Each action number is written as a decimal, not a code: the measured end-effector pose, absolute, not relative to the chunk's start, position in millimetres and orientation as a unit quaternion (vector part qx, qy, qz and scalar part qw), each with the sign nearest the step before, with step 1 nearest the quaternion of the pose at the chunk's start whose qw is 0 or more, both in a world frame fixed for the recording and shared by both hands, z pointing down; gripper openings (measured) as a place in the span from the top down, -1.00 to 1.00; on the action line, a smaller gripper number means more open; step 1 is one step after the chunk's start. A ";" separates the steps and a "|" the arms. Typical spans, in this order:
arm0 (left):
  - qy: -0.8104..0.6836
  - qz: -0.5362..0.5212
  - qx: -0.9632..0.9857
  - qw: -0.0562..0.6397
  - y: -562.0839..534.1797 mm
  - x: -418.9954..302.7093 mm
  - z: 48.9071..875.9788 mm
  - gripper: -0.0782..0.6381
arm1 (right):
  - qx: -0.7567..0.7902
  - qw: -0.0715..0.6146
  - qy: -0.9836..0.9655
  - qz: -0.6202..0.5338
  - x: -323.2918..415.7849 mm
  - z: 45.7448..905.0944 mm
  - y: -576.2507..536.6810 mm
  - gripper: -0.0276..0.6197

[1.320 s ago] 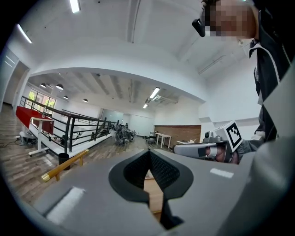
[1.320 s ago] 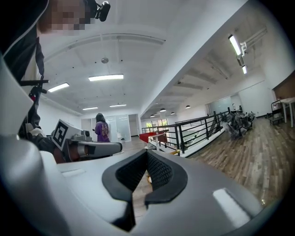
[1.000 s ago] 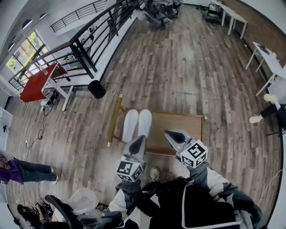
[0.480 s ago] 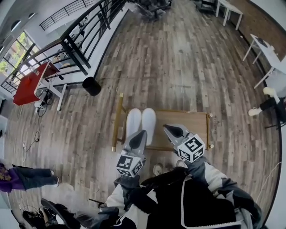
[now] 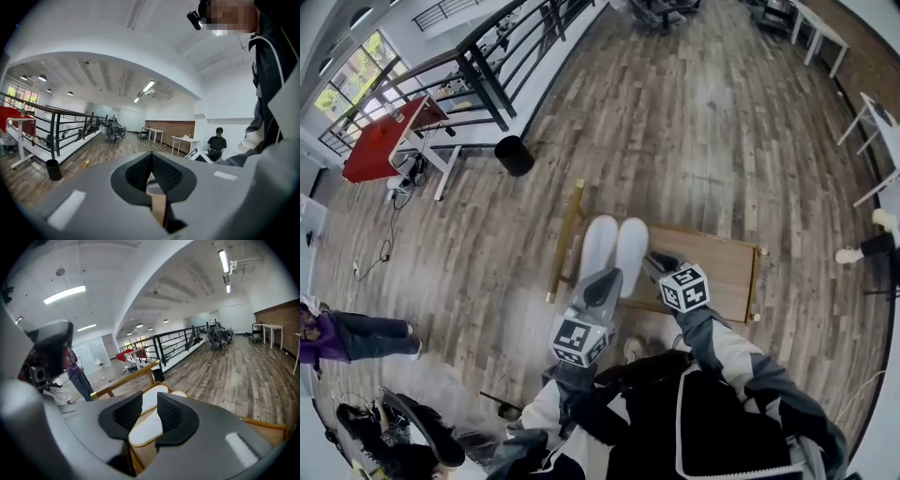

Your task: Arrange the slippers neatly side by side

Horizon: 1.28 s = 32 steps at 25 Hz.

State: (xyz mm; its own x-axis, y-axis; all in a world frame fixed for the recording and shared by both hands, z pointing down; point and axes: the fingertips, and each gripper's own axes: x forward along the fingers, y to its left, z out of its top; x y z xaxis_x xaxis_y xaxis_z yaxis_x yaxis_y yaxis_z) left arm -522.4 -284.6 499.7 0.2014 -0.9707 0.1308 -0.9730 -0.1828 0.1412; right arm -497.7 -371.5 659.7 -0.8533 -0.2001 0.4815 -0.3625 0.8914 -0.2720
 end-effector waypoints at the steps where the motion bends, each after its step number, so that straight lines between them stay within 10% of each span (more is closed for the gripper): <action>1: -0.632 0.007 0.769 0.098 -282.8 -523.1 500.3 0.75 | 0.148 0.249 -0.939 0.185 -504.0 676.7 -371.7 0.58; 14: -0.639 0.045 0.758 0.122 -246.1 -539.6 517.0 0.75 | 0.184 0.413 -0.853 0.262 -540.4 811.9 -402.4 0.32; 21: -0.643 0.051 0.754 0.124 -241.0 -553.4 522.1 0.75 | 0.184 0.412 -0.843 0.294 -548.9 821.9 -405.4 0.83; 32: -0.605 0.035 0.786 0.123 -269.5 -531.6 525.7 0.75 | 0.183 0.322 -0.877 0.307 -519.0 764.5 -402.3 0.84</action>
State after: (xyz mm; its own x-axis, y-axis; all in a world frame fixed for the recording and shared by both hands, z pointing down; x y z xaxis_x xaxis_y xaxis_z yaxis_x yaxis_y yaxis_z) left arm -531.6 -269.5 525.7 0.2652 -0.9423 0.2044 -0.9597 -0.2374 0.1506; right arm -519.0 -402.3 764.5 -0.7260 -0.1226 0.6767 -0.5180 0.7447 -0.4208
